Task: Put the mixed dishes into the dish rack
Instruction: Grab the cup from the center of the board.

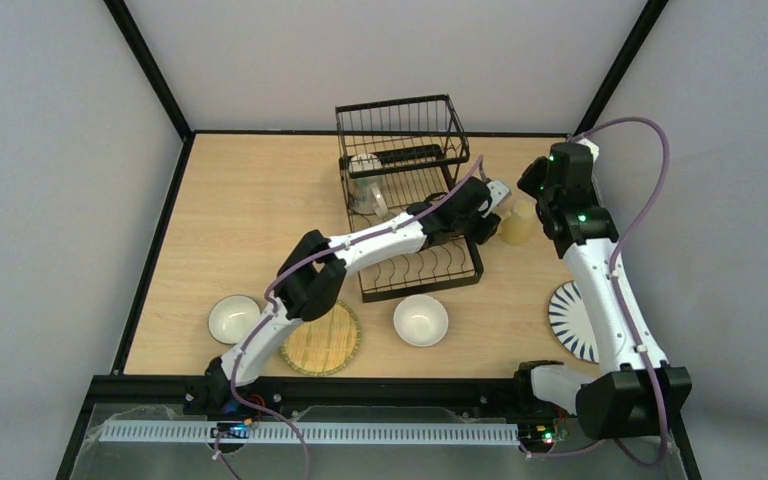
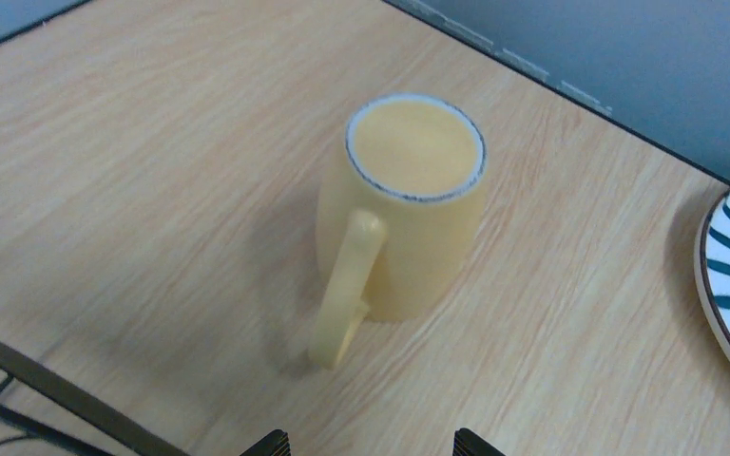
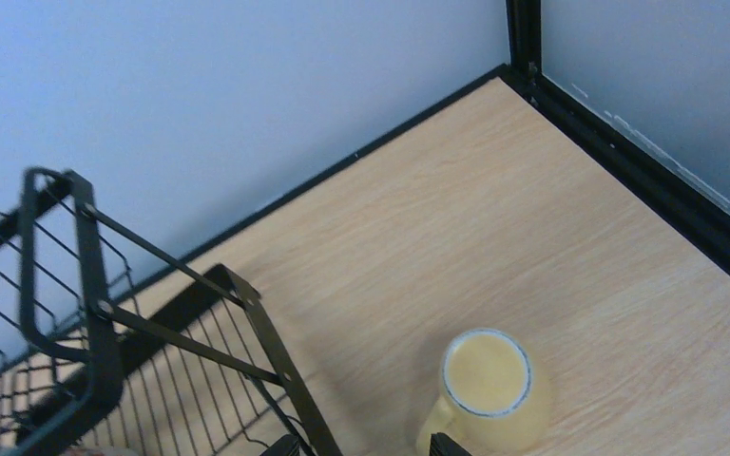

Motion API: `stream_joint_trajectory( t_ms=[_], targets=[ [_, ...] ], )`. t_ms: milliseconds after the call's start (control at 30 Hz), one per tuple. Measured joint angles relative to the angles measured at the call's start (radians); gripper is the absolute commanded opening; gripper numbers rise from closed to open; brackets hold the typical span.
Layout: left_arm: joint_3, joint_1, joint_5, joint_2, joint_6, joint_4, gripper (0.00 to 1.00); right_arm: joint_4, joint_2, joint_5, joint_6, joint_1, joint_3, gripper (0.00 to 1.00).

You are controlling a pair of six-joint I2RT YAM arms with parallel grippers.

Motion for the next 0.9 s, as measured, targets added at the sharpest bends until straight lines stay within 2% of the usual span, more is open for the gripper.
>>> stream_joint_trajectory(
  t_ms=[167,533,900],
  targets=[
    [0.006,0.0,-0.014,0.028,0.024,0.073,0.99,0.078,-0.043,-0.005,0.038,0.0,-0.026,0.79],
    [0.153,0.0,-0.014,0.174,0.06,0.084,0.99,0.167,-0.066,-0.011,0.047,0.0,-0.056,0.79],
    [0.235,0.0,-0.014,0.199,0.07,0.099,0.99,0.212,-0.068,-0.019,0.039,0.0,-0.08,0.79]
  ],
)
